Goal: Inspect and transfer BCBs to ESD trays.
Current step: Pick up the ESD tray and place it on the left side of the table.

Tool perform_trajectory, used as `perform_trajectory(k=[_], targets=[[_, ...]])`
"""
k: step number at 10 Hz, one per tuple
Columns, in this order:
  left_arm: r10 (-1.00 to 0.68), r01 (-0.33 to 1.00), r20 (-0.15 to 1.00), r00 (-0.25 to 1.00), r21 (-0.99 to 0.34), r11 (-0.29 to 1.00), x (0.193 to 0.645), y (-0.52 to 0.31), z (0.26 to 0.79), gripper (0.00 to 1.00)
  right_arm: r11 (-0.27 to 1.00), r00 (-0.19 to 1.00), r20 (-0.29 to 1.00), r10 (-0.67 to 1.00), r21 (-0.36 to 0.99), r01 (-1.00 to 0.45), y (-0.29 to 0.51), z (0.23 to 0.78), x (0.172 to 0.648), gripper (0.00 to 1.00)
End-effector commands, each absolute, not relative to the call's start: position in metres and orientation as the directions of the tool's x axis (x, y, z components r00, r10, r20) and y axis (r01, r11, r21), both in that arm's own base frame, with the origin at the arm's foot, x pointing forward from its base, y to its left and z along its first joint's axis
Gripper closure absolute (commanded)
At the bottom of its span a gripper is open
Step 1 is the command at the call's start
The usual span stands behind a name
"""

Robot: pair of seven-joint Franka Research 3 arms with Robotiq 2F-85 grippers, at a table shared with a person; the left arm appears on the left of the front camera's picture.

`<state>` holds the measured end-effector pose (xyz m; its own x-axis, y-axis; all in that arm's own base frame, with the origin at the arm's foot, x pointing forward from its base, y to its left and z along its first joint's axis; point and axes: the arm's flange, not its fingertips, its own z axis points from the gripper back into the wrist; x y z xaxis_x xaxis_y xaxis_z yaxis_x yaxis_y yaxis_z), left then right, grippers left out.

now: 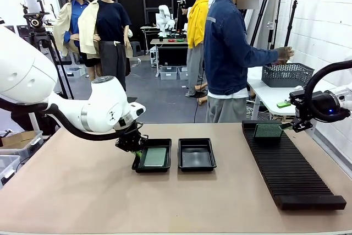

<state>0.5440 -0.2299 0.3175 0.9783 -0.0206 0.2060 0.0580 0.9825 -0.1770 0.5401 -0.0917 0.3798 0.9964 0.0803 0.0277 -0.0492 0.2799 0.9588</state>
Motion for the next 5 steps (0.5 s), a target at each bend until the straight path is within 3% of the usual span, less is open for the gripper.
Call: perform_trajectory(k=[1, 5], targets=[[-0.021, 0.060, 0.215, 0.976, -0.179, 0.982, 0.5440, -0.2304, 0.3179, 1.00, 0.298, 0.997, 0.019, 0.074, 0.954, -0.041, -0.0890, 0.3803, 0.5362, 0.00], [-0.021, 0.060, 0.215, 0.976, -0.179, 0.982, 0.5440, -0.2304, 0.3179, 1.00, 0.298, 0.997, 0.019, 0.074, 0.954, -0.041, -0.0890, 0.3803, 0.5362, 0.00]])
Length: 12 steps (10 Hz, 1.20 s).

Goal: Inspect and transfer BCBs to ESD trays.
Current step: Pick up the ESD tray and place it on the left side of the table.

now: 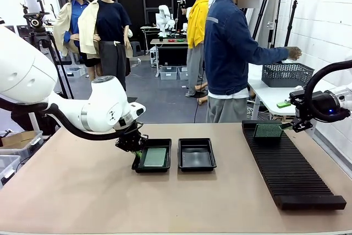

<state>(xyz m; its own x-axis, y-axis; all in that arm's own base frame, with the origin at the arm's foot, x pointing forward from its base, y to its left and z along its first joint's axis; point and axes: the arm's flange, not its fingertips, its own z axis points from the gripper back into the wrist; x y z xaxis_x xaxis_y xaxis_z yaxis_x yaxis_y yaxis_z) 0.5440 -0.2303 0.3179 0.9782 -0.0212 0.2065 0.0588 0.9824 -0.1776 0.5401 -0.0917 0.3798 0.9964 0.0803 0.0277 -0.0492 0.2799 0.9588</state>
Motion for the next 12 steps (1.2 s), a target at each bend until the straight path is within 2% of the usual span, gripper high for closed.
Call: perform_trajectory(k=[1, 12], targets=[[-0.021, 0.060, 0.215, 0.976, -0.179, 0.982, 0.544, -0.230, 0.318, 1.00, 0.298, 0.997, 0.019, 0.074, 0.954, -0.041, -0.089, 0.380, 0.536, 0.00], [-0.007, 0.045, 0.195, 0.981, -0.191, 0.981, 0.546, -0.178, 0.333, 1.00, 0.298, 0.997, 0.019, 0.074, 0.954, -0.041, -0.089, 0.380, 0.536, 0.00]])
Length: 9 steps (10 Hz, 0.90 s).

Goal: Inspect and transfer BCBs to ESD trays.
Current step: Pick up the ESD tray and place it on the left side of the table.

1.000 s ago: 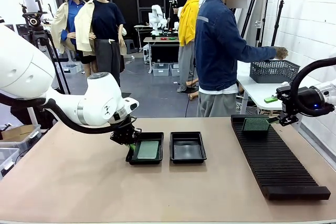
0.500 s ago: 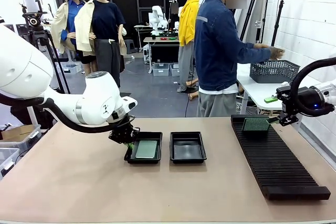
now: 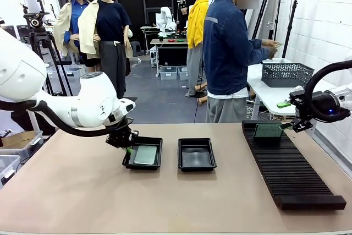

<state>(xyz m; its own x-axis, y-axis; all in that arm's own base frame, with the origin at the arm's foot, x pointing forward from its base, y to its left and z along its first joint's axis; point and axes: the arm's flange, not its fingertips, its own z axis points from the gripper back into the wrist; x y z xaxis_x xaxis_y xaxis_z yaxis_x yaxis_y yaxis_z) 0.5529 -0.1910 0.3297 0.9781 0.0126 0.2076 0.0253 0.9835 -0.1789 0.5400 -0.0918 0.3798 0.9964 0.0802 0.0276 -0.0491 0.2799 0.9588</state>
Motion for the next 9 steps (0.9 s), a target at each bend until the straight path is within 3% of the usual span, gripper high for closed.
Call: perform_trajectory(k=[1, 9], targets=[[-0.020, 0.058, 0.198, 0.980, -0.187, 0.981, 0.546, -0.167, 0.335, 1.00, 0.298, 0.997, 0.019, 0.074, 0.954, -0.041, -0.089, 0.380, 0.536, 0.00], [-0.016, 0.057, 0.189, 0.982, -0.215, 0.975, 0.559, -0.043, 0.347, 1.00, 0.298, 0.997, 0.019, 0.074, 0.954, -0.041, -0.089, 0.380, 0.536, 0.00]])
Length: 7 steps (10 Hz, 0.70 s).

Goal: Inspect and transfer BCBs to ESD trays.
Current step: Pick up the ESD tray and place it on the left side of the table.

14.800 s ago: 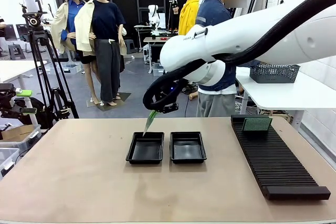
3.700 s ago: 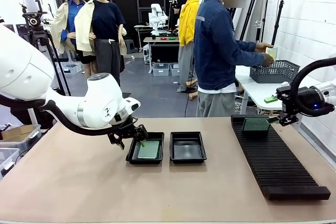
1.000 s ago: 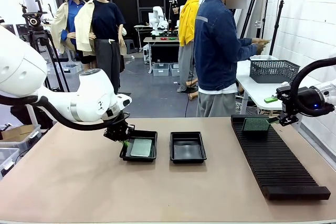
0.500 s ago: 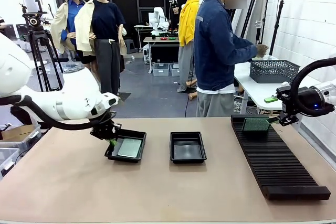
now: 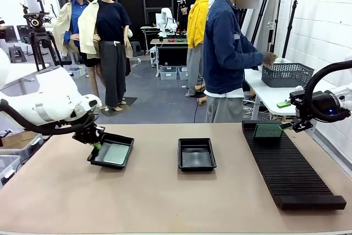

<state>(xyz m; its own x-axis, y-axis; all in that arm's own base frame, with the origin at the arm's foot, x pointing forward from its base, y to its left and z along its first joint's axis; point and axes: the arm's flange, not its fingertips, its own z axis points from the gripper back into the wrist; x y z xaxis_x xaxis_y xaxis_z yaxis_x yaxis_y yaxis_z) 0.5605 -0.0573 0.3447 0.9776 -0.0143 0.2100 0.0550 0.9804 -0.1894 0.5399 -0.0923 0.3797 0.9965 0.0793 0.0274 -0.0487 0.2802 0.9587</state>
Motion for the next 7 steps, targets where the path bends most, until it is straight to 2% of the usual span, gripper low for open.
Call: perform_trajectory(k=[1, 4, 7], targets=[[0.016, 0.024, 0.185, 0.983, -0.213, 0.977, 0.561, -0.027, 0.346, 1.00, 0.298, 0.997, 0.019, 0.074, 0.954, -0.041, -0.089, 0.380, 0.536, 0.00], [0.046, -0.011, 0.167, 0.985, -0.202, 0.979, 0.560, 0.021, 0.346, 1.00, 0.298, 0.997, 0.019, 0.074, 0.954, -0.041, -0.089, 0.380, 0.536, 0.00], [0.026, 0.009, 0.175, 0.984, -0.199, 0.980, 0.559, 0.062, 0.349, 1.00, 0.298, 0.997, 0.019, 0.074, 0.954, -0.041, -0.089, 0.380, 0.536, 0.00]])
